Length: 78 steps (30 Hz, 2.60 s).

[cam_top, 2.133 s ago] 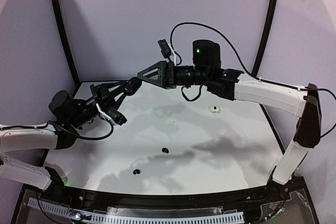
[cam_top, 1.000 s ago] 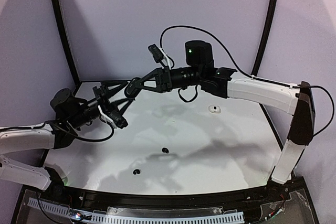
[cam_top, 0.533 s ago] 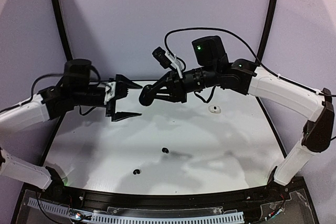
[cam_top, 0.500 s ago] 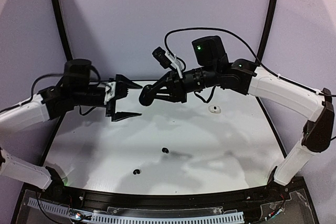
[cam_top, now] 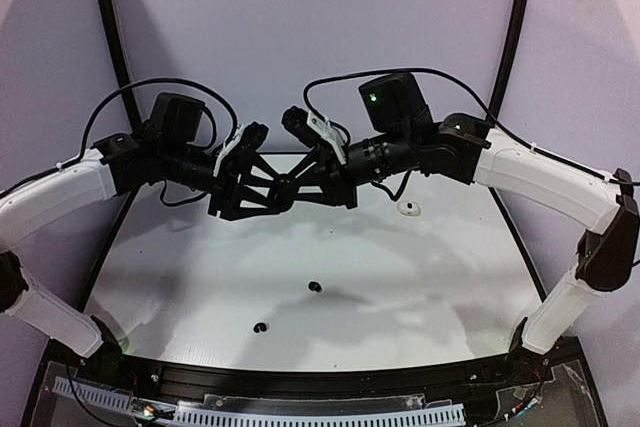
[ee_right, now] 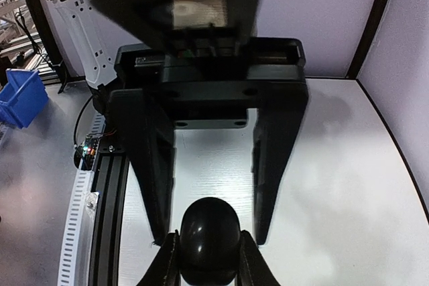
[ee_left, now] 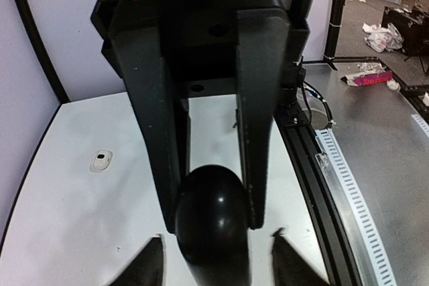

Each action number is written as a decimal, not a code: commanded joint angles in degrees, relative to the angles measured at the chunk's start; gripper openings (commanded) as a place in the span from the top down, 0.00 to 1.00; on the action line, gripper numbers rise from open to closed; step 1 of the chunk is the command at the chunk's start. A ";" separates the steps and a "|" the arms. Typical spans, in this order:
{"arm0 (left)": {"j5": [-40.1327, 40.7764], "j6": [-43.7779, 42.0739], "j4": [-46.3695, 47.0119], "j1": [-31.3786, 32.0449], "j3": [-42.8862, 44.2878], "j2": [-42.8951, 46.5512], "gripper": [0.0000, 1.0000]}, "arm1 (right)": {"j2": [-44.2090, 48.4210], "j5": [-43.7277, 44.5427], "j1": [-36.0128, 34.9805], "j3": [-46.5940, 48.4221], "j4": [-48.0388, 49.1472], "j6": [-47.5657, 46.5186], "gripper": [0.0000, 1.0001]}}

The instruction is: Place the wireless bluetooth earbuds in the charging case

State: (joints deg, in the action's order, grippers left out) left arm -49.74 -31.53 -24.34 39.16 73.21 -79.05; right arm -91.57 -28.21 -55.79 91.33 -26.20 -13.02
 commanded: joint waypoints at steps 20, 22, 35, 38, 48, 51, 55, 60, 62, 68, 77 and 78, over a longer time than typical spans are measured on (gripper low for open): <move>-2.54 14.67 12.36 -2.28 -3.04 3.05 0.99 | 8.12 6.32 -0.24 -6.63 11.20 4.59 0.29; -2.24 23.95 23.26 -4.76 -6.13 4.84 0.99 | 11.48 6.81 0.20 -11.92 16.63 6.54 0.22; -2.79 66.43 72.59 -8.61 -17.65 5.49 0.99 | 8.71 5.33 -0.13 -19.23 45.83 28.07 0.35; -2.78 67.95 74.80 -8.11 -18.17 5.12 0.99 | 6.02 5.18 -0.76 -16.77 45.28 27.62 0.36; -4.32 66.62 74.26 -6.29 -18.45 5.73 0.99 | 2.36 2.70 -0.86 -12.51 47.02 25.63 0.43; -4.33 65.71 73.58 -6.23 -18.35 5.76 0.99 | 1.81 1.89 -0.90 -11.55 46.10 25.18 0.43; -3.79 64.23 72.74 -6.15 -17.82 5.66 0.99 | 0.97 -0.40 -0.86 -9.69 42.96 23.91 0.42; -3.56 63.53 72.66 -5.75 -17.67 5.41 0.99 | -0.30 -0.32 -0.87 -8.17 41.60 23.82 0.53; -3.46 63.19 72.38 -5.49 -17.66 5.30 0.99 | -1.06 -0.67 -0.88 -7.40 41.18 23.75 0.59; -3.55 61.72 70.15 -5.16 -17.83 5.73 0.99 | -0.39 -0.86 -0.88 -7.94 42.44 23.85 0.76; -6.16 55.24 60.44 -5.21 -17.19 6.03 0.73 | 1.40 -0.90 -0.82 -7.04 35.67 18.94 1.00; -7.74 51.41 56.28 -5.26 -16.40 6.02 0.48 | 2.04 0.22 -0.84 -6.57 32.88 17.44 1.00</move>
State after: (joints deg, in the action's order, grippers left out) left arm -53.41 27.64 43.29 33.41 55.31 -73.76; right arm -92.16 -29.52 -56.31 82.83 12.75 9.43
